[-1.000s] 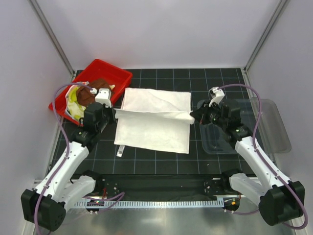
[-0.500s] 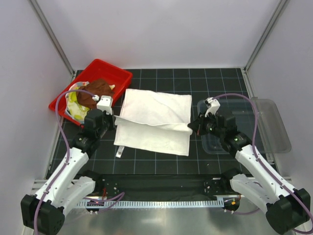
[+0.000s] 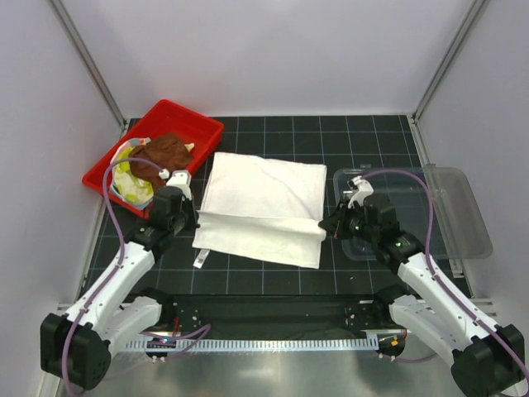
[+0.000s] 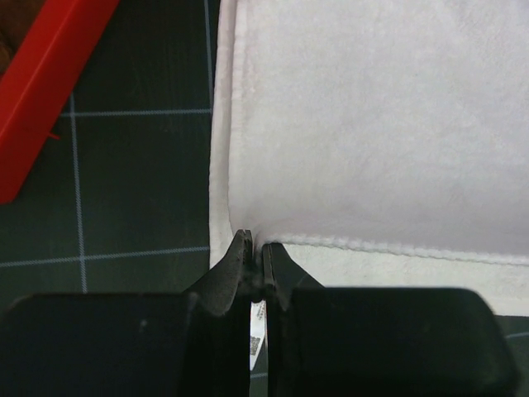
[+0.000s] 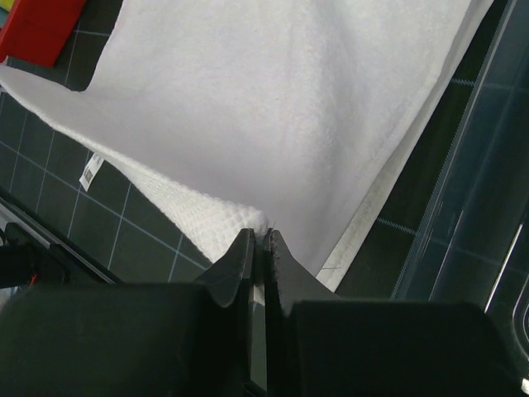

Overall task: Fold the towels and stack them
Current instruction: Fold the towel

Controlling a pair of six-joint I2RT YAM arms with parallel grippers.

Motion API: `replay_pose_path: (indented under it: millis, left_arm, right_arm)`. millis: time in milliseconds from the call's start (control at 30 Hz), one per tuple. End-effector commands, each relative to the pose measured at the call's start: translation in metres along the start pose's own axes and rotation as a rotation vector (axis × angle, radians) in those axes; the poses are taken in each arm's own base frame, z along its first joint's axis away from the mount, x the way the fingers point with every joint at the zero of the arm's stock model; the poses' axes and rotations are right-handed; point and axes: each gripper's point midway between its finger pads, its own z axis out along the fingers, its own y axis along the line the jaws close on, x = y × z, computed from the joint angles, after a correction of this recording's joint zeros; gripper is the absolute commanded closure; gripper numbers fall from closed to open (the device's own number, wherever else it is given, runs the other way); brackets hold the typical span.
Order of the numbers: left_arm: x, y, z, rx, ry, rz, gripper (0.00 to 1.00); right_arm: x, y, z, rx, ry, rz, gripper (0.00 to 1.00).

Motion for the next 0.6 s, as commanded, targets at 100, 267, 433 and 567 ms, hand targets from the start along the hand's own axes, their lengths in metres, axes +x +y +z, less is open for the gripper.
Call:
replay_pose_path:
  millis: [100,267,433,567]
  left_arm:
    - [0.025,0.004,0.005,-0.040,0.107,-0.080,0.77]
    - [-0.002,0.014,-0.006,-0.120,0.050,-0.087,0.66]
    - [-0.039,0.007,-0.002,-0.109,-0.037,-0.084,0.56]
    - [-0.048,-0.018,0.008,0.020,-0.056,-0.094,0.59]
  right_arm:
    - [0.010,0.000,-0.004,0.000,0.006,0.062,0.78]
    - [-0.004,0.003,-0.018,0.033,-0.032,0.067,0.63]
    - [-0.034,0.013,-0.016,0.039,-0.073,0.085,0.61]
    - [-0.046,0.014,0.011,0.050,-0.022,0.076,0.63]
